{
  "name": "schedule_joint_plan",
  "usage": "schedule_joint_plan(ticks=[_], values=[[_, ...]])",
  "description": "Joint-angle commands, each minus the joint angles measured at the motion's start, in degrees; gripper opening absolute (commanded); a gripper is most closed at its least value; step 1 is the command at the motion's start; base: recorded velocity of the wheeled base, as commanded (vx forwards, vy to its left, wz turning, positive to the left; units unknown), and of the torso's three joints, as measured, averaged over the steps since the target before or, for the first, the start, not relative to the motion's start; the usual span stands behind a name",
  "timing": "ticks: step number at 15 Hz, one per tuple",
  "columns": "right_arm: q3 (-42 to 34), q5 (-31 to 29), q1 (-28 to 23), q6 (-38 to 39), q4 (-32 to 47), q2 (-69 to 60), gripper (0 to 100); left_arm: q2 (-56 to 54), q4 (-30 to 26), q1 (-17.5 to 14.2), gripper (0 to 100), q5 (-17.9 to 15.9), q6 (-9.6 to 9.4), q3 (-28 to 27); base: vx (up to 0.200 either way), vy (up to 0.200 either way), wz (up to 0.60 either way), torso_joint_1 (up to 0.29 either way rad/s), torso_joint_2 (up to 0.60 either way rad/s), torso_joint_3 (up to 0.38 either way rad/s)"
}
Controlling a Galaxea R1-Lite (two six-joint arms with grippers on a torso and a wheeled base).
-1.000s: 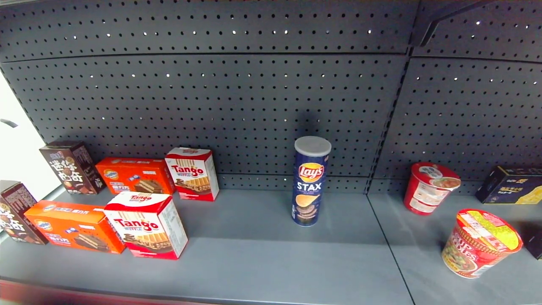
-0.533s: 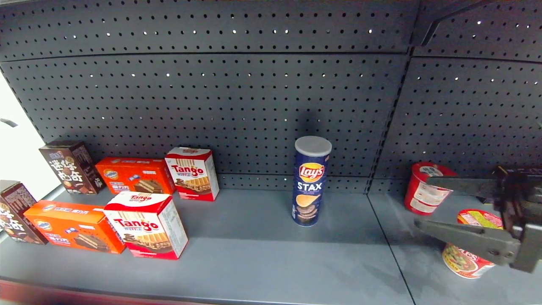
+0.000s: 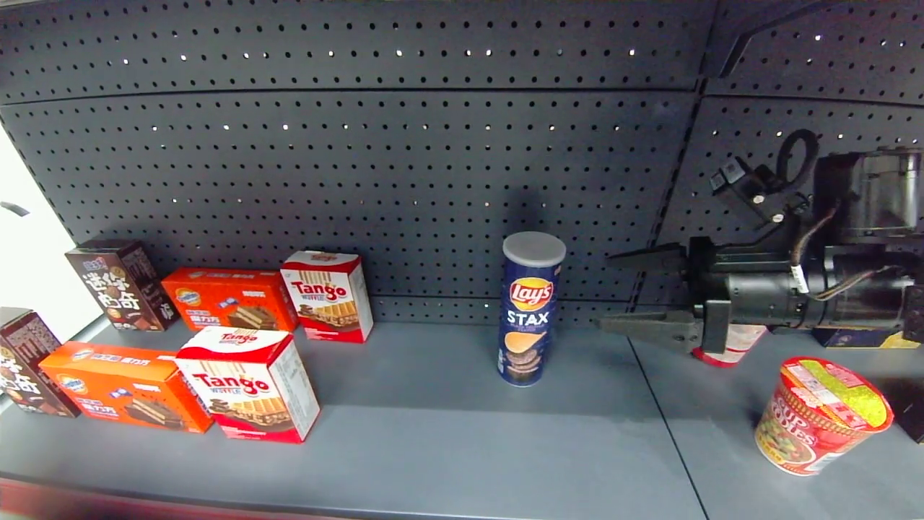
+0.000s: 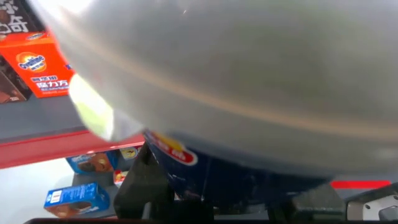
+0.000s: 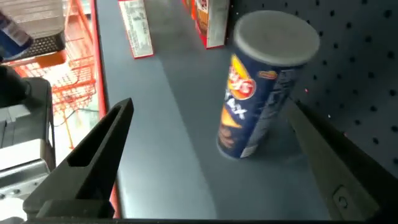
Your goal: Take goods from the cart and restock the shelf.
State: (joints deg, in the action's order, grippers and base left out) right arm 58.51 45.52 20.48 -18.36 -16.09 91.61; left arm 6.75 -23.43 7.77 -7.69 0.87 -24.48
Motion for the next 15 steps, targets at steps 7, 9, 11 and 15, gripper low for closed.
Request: schedule_joint_plan(ticks=[7,9,11,15], values=[[3.9,4.1,-1.2,0.0,-7.1,14.1,100,0.1,0.0,2.6,0,0.0,0.01,0.0,0.0,0.0,0.0,0.0,0.0,0.0],[4.9,4.4,-1.1,0.0,-7.2,15.7,100,0.2,0.0,2.7,0,0.0,0.01,-0.4,0.0,0.0,0.0,0.0,0.0,0.0],[6.2,4.5,-0.8,0.1,-8.0,17.5,100,0.2,0.0,2.7,0,0.0,0.01,-0.4,0.0,0.0,0.0,0.0,0.0,0.0],[9.8,4.5,0.8,0.1,-8.0,22.0,100,0.2,-0.2,2.7,0,0.0,0.01,0.3,0.0,0.0,0.0,0.0,0.0,0.0]])
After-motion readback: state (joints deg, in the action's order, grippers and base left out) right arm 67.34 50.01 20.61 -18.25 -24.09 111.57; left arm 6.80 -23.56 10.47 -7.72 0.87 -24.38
